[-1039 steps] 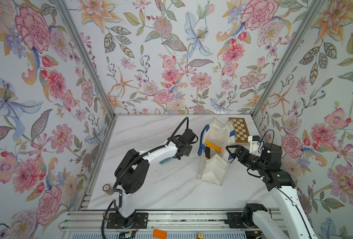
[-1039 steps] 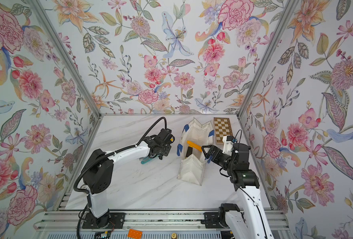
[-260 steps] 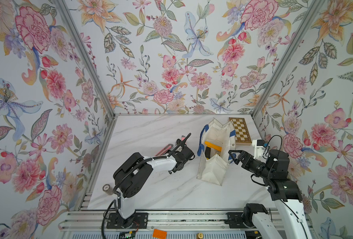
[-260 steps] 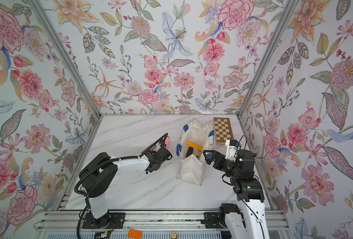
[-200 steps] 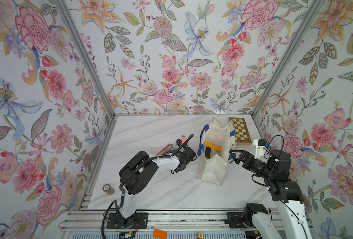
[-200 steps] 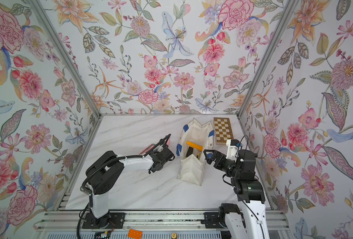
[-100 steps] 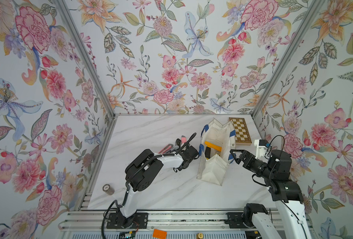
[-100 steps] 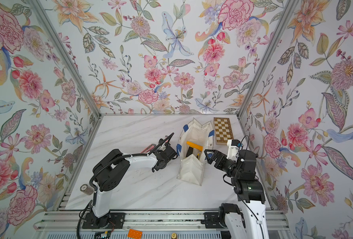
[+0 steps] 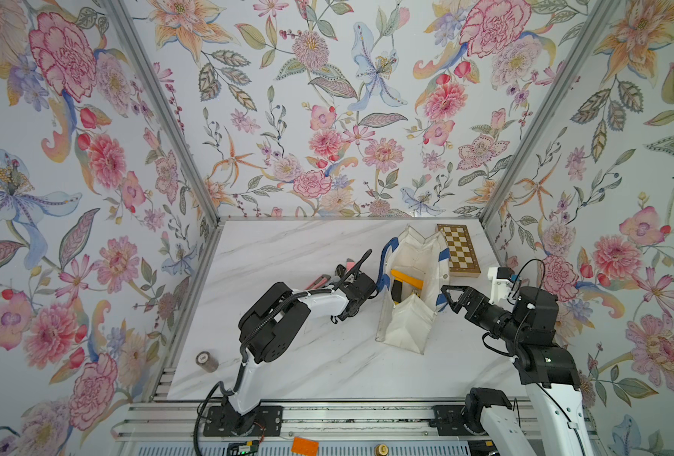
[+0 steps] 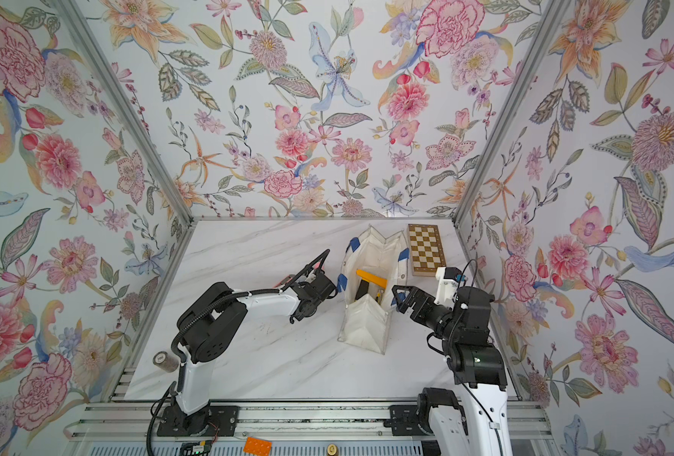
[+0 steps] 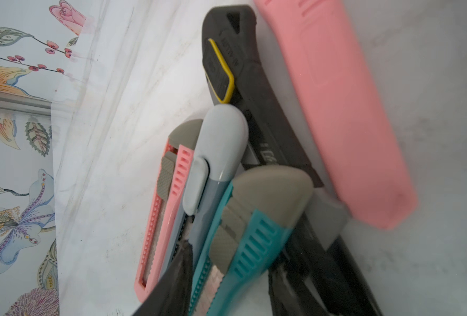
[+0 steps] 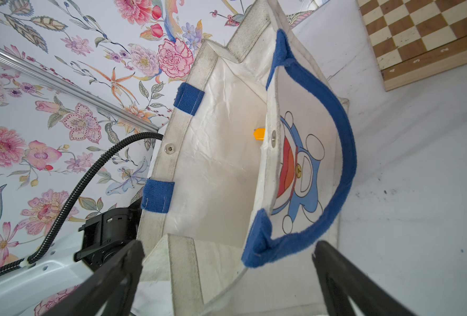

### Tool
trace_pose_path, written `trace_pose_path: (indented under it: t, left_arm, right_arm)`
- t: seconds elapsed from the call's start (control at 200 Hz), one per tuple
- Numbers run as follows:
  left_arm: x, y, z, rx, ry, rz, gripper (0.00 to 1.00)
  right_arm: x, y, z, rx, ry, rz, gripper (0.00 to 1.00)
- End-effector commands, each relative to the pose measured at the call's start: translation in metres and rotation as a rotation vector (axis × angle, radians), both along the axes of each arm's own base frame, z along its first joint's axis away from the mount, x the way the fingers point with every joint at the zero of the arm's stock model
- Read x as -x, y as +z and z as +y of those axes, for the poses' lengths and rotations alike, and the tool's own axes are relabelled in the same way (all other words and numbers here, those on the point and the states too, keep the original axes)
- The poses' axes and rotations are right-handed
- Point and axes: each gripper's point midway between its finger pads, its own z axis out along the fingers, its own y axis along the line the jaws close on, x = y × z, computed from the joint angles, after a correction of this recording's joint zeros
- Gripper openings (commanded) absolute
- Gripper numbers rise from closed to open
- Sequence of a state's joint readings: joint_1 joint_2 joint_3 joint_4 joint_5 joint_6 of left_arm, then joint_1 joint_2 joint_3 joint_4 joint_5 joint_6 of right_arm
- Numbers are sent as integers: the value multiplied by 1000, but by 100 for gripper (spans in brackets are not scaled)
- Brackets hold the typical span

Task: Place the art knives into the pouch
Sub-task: Pick up the utility knife at the center of the board.

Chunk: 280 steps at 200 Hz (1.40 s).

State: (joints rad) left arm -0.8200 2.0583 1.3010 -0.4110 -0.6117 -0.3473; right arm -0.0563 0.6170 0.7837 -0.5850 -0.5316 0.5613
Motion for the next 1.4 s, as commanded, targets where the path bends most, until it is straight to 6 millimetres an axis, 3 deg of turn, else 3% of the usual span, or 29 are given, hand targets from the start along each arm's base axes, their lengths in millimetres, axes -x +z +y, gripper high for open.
trace_pose_path:
  t: [0.0,0.34,0.64,1.161,1.396]
  left_arm:
    - [11,-35,9,-36,-22,148,46]
    - [11,-48,9,-7,-26,200,35]
    - [4,-38,5,-8,-32,187,28]
    - [-18,16,-5,20,-19,82,8]
    - [-24,57,-8,66,-15,12,6]
  right_arm:
    - [0,8,-4,20,-16,-20,99]
    - [-2,8,-8,37,-30,-23,99]
    - [-1,6,-10,44,-43,-25,99]
    - [1,10,-8,28,-36,-34,99]
    - [0,13,-7,22,-28,-37,99]
